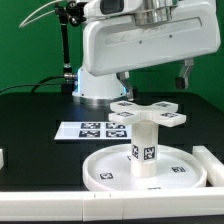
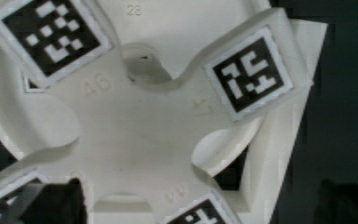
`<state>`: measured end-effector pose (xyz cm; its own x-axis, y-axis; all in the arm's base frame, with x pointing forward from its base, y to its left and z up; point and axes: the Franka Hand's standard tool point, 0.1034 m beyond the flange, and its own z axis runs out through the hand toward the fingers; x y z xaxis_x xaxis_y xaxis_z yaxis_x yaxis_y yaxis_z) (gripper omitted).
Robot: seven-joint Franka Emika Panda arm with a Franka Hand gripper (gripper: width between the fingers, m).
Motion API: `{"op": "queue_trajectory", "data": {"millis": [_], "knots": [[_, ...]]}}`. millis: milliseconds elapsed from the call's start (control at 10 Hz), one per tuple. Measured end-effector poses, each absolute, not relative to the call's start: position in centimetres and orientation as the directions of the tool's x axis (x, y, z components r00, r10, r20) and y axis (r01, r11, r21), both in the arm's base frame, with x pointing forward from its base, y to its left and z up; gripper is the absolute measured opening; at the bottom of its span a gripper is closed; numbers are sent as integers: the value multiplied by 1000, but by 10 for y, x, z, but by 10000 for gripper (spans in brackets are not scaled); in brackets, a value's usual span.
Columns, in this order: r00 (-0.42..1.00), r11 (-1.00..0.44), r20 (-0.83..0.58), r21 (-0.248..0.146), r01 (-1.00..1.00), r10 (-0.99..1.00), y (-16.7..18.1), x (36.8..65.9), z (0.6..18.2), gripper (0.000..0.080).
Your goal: Assemble round table
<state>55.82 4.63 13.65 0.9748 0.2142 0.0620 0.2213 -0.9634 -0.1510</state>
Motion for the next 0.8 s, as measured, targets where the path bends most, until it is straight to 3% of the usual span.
{"op": "queue_trajectory", "data": {"millis": [300, 800], "knots": [[813, -811, 104, -76, 580, 572, 45, 566, 128, 649], [574, -571, 80, -58, 819, 815, 45, 563, 122, 649]]}}
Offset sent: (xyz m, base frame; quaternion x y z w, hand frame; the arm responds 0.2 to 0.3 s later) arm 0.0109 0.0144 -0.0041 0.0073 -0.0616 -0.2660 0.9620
